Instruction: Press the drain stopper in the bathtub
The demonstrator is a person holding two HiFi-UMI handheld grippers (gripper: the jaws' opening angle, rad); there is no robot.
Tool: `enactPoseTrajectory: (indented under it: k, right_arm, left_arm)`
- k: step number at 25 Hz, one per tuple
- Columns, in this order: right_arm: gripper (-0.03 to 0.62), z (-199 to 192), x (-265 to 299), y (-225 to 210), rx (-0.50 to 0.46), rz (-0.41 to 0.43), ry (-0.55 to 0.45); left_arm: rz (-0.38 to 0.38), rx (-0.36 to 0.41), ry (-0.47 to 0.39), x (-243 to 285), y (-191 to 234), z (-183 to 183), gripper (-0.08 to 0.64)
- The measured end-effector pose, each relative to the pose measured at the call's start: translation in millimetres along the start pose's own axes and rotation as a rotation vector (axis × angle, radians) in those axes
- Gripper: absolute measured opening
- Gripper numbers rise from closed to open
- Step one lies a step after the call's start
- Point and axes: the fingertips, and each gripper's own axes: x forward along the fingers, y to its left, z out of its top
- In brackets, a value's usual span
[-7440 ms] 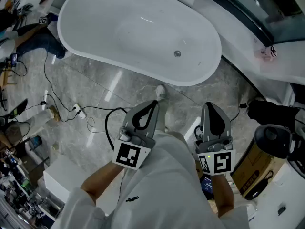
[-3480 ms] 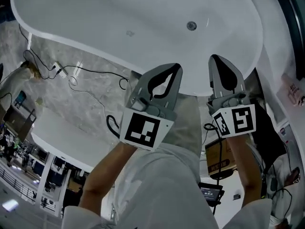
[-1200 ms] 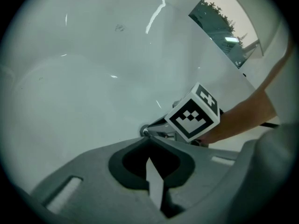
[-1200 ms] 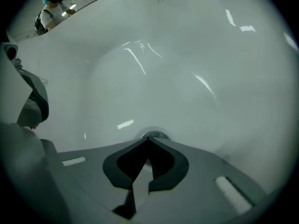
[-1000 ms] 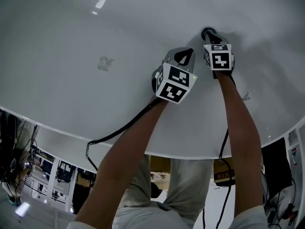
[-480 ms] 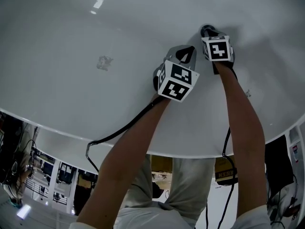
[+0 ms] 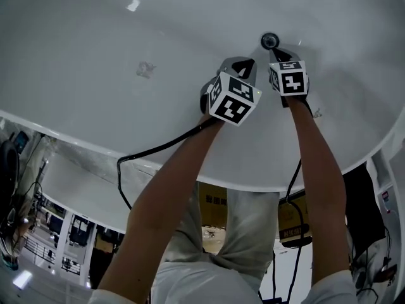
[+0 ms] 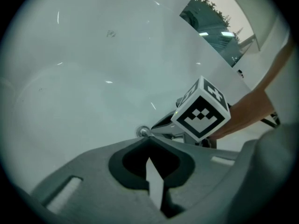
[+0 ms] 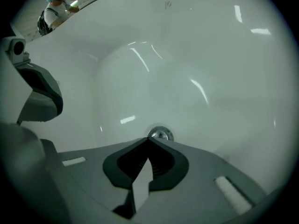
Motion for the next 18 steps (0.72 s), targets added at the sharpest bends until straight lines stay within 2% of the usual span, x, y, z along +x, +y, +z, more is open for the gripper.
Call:
enactPoseTrajectory:
  k: [11, 18]
  right_arm:
    - [0.002, 43.0, -122.9, 23.9, 0.07, 0.004, -0.115]
    - [0.002, 70.4, -205.0, 54.6, 0.083, 0.026, -0.204]
  left_arm:
    - [0.013, 0.041, -0.079, -87.4, -44.2, 64.8, 0.002]
    - [0.008, 0.075, -0.091, -142.8, -66.1, 78.9, 0.002]
